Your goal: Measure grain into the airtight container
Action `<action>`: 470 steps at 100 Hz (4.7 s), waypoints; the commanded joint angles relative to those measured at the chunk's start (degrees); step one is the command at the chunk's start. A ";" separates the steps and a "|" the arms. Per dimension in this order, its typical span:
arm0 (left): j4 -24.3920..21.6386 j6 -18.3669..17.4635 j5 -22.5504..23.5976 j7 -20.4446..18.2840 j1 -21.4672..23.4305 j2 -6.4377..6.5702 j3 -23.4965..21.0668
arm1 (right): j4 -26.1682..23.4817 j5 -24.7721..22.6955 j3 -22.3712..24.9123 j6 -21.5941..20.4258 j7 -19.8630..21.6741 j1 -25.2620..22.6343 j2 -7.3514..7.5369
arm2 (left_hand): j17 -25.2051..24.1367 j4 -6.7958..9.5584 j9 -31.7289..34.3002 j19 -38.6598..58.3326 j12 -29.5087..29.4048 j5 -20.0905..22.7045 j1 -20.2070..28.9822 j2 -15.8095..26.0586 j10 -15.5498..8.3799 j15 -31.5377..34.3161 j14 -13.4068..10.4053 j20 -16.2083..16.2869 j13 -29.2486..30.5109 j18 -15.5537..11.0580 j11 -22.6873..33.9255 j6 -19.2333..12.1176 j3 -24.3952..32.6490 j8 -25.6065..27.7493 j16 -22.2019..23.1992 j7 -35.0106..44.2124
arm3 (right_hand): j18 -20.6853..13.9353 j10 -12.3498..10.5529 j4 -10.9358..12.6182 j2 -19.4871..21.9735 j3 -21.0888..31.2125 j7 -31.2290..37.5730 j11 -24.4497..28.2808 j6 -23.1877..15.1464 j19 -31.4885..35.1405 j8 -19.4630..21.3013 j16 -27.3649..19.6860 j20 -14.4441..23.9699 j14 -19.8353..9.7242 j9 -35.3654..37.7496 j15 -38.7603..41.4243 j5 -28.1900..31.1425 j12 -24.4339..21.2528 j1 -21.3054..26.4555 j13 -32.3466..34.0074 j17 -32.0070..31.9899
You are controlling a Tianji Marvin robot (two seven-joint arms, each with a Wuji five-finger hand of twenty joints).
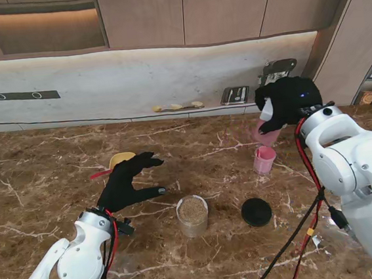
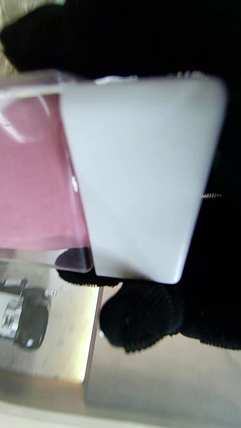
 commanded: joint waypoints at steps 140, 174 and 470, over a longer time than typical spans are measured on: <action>3.58 0.77 0.55 4.43 -0.56 -0.82 3.12 | 38.02 2.84 -10.14 19.27 -11.23 6.50 1.15 | -0.64 1.28 -0.17 -1.37 -0.03 0.66 0.11 1.94 -2.20 -1.36 -3.38 0.70 0.06 -0.41 0.04 -0.92 2.34 0.30 0.08 0.89 | -4.54 -10.08 -0.09 5.92 18.15 4.30 2.73 -1.14 -2.47 1.96 3.38 1.58 -7.21 0.58 4.10 0.41 1.50 7.15 2.77 -4.76; 5.14 0.75 0.67 4.83 -1.33 -0.92 3.98 | 37.63 -0.11 -9.91 18.98 -9.37 5.75 1.61 | -0.77 1.23 0.34 -0.99 0.13 1.06 -0.25 2.00 -2.07 -1.12 -3.24 0.93 0.54 0.13 0.38 -0.83 3.81 0.49 0.41 1.54 | -2.60 -9.53 7.65 7.75 17.44 -16.08 -0.30 6.19 -10.78 7.74 1.33 3.40 -7.02 -11.96 -3.20 -6.03 -10.21 -6.80 -7.41 -15.12; 14.94 6.86 -6.38 -22.71 -11.77 4.01 15.31 | 5.61 -6.52 -14.75 14.98 14.54 -16.67 1.71 | -0.19 -1.73 -20.34 -18.06 8.42 -27.52 0.98 -8.50 0.69 -3.57 -3.96 0.64 -15.18 -11.86 -11.39 5.08 15.56 -6.38 2.84 -19.10 | -2.29 -3.41 14.71 18.55 -5.29 -37.58 -11.63 22.64 -45.76 13.65 -10.08 6.38 -2.83 -53.41 -26.63 -42.63 -16.10 -11.08 -41.93 -44.16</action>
